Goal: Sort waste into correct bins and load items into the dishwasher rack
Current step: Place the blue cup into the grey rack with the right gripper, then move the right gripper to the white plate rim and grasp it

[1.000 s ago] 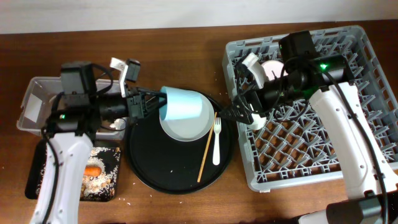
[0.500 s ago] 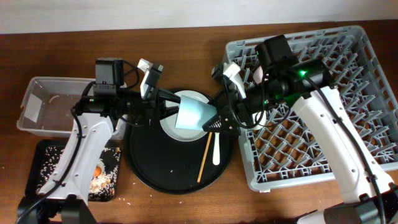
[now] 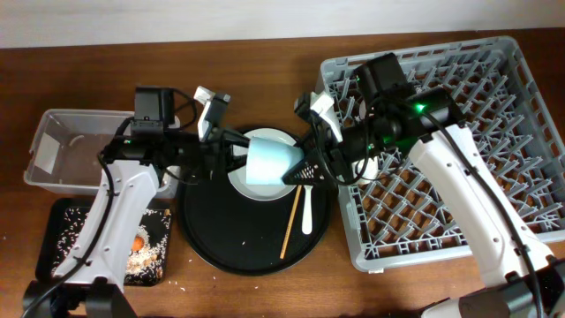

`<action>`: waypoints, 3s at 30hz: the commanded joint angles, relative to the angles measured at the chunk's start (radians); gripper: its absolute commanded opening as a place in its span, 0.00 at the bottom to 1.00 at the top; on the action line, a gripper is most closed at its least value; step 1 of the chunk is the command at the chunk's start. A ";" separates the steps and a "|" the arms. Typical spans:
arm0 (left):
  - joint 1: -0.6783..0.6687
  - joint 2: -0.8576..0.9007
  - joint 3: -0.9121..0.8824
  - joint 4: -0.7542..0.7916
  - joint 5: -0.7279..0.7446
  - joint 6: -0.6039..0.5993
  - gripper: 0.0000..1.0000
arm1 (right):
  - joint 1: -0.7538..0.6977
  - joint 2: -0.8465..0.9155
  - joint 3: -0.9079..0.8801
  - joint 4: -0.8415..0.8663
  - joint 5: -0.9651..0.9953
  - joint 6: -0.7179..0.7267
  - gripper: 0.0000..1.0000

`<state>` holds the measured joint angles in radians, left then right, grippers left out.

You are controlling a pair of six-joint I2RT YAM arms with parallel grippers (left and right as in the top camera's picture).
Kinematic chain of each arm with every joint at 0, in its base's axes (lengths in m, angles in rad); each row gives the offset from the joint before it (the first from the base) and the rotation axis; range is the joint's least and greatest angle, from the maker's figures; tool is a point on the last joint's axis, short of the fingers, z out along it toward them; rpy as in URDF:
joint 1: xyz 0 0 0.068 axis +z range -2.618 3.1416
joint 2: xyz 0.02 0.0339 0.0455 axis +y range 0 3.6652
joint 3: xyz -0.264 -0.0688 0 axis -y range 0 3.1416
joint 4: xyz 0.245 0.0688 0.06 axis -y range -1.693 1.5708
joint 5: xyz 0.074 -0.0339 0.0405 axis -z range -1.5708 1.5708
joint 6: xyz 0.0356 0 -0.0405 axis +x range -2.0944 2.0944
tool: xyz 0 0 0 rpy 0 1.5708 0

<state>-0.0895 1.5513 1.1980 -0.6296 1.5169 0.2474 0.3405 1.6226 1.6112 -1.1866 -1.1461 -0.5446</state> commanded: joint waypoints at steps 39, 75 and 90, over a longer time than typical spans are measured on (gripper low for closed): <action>0.132 0.005 -0.008 -0.119 -1.208 -0.052 0.99 | -0.450 0.006 -0.217 0.093 1.071 0.606 0.45; 0.132 0.005 -0.008 -0.119 -1.208 -0.052 0.99 | 0.209 0.149 -0.364 0.682 1.118 0.722 0.58; 0.132 0.005 -0.008 -0.119 -1.208 -0.052 0.99 | 0.207 0.372 -0.179 0.700 1.079 0.745 0.58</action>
<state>0.0360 1.5543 1.1950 -0.7509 0.3058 0.1902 0.5480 2.0022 1.3437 -0.4454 -0.0765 0.1879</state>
